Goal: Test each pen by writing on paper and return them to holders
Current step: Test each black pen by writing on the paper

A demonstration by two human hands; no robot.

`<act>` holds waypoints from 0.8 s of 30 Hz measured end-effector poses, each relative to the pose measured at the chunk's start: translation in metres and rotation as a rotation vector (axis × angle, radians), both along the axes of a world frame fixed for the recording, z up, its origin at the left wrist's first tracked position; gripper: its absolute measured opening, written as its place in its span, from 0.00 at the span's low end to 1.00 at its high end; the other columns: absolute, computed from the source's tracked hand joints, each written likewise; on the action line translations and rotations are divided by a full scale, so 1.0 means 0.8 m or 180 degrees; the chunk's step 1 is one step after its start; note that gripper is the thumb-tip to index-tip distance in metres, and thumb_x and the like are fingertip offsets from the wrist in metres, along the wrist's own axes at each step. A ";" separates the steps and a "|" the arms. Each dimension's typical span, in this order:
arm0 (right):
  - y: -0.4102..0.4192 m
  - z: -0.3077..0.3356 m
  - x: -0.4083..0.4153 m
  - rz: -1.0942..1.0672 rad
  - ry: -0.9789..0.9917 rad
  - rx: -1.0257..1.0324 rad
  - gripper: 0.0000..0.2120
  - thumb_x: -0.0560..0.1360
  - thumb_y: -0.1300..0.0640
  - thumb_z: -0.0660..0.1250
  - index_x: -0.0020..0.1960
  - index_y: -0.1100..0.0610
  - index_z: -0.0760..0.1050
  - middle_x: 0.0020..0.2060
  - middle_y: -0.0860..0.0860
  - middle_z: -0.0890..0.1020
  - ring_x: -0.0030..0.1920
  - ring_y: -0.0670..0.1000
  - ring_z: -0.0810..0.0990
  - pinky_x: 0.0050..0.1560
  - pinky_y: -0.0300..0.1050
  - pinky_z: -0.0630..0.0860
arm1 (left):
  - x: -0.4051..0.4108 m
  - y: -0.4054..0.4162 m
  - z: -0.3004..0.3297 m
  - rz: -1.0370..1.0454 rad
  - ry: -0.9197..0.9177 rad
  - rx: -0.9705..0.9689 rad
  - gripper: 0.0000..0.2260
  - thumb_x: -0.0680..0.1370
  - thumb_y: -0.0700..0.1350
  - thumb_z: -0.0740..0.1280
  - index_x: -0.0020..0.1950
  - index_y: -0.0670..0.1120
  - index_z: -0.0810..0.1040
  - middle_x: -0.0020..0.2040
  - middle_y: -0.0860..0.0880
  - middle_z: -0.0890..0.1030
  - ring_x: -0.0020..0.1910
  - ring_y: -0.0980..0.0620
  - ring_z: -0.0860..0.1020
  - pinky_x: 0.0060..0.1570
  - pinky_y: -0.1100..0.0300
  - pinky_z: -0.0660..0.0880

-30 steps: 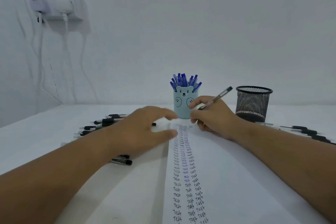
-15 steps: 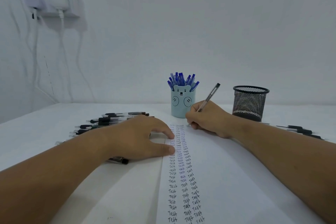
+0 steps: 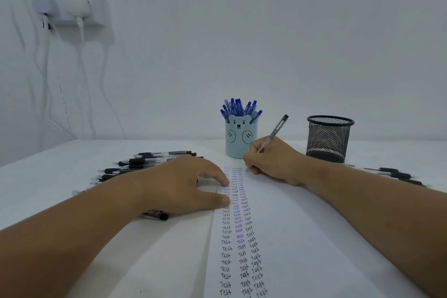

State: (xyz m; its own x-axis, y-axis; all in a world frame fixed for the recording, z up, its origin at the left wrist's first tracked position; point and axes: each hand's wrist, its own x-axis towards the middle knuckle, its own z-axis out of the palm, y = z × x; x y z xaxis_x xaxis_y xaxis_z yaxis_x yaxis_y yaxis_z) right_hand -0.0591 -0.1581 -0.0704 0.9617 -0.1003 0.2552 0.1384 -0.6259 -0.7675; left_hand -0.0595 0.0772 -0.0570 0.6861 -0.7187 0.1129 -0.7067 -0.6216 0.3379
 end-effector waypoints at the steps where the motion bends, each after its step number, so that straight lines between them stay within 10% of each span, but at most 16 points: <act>1: 0.000 -0.001 0.001 -0.0010 -0.0015 -0.0048 0.09 0.71 0.60 0.68 0.33 0.57 0.73 0.27 0.50 0.80 0.36 0.46 0.80 0.39 0.41 0.72 | 0.000 0.000 0.000 -0.0005 -0.0006 0.0018 0.18 0.73 0.64 0.71 0.62 0.63 0.80 0.63 0.70 0.75 0.65 0.72 0.69 0.67 0.70 0.64; 24: -0.005 -0.004 0.005 -0.0066 -0.0167 -0.0231 0.12 0.71 0.60 0.68 0.32 0.55 0.69 0.26 0.50 0.78 0.35 0.48 0.78 0.40 0.44 0.71 | 0.002 0.001 -0.001 -0.0017 0.0008 0.0022 0.19 0.72 0.66 0.71 0.61 0.64 0.80 0.63 0.70 0.76 0.65 0.72 0.70 0.72 0.64 0.65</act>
State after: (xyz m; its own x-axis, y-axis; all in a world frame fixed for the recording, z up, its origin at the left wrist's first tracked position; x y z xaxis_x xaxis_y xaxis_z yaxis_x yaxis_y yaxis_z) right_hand -0.0549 -0.1623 -0.0736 0.9447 -0.0995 0.3126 0.1638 -0.6826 -0.7122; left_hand -0.0575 0.0780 -0.0575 0.6826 -0.7230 0.1060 -0.7091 -0.6202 0.3355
